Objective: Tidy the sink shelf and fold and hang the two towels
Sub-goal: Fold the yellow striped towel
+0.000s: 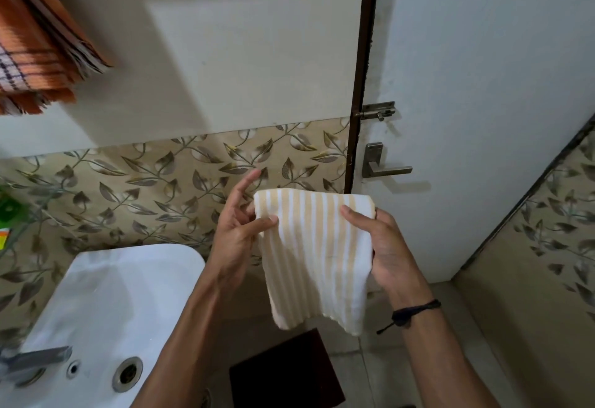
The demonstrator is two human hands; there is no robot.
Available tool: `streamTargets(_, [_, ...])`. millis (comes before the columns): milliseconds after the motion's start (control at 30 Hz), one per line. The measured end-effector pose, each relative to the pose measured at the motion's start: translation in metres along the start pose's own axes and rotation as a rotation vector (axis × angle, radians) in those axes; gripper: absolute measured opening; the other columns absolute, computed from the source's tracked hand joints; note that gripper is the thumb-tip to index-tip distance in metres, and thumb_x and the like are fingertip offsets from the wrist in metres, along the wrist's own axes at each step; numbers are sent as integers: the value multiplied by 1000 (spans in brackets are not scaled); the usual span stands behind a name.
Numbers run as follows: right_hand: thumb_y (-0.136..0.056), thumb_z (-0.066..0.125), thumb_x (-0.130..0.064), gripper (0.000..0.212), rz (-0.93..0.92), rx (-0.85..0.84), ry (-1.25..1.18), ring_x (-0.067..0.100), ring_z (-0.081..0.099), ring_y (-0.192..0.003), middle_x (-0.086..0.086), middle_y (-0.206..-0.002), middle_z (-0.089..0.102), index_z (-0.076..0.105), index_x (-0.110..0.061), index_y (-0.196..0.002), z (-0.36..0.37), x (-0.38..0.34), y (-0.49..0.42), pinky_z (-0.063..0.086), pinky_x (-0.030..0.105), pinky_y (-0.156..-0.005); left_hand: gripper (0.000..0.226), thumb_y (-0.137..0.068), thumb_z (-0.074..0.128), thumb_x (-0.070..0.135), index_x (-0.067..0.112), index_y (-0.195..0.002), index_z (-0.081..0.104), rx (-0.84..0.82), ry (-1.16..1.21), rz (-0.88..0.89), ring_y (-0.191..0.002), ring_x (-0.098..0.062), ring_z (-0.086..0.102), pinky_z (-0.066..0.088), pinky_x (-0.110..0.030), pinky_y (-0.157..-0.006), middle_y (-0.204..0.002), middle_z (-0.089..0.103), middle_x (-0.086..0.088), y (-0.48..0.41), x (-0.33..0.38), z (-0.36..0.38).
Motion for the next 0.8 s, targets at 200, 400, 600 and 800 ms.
streamTargets(200, [-77,83,-11,25,-110,206,172,28,77,-90,11,-94,79,75,-7,-100,-11,-9,4,62,40,-79,57,-83,64,-18,19,-127,66,21,-91,-65,-81,-19,67,53,-29,-78,-84,72,-7,-4,-16,-9])
streamTargets(400, [-79,80,0,40,-408,171,277,26,74,-97,11,-104,73,54,-18,-104,2,-34,15,62,35,-78,43,-83,70,-13,14,-117,69,91,-46,59,-102,-14,67,53,-28,-86,-111,72,-1,-10,-14,-6])
streamTargets(600, [-80,79,0,42,-533,146,526,16,75,-86,4,-94,76,57,-18,-111,1,-60,21,63,44,-79,41,-81,72,-12,11,-115,70,77,35,134,-107,-18,66,54,-30,-89,-116,71,-4,-15,-7,2])
streamTargets(800, [-82,79,-9,33,-523,207,728,7,68,-98,-6,-109,71,72,-24,-111,-2,-63,21,61,35,-85,43,-84,79,6,19,-124,72,121,-621,279,-103,-11,71,59,-29,-89,-113,76,4,-27,23,-5])
Point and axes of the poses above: each hand's wrist, its own y-axis away from the middle knuckle, its own z-axis out of the palm, x = y × z, the point moved 5 cm from there along -y, towards the middle knuckle
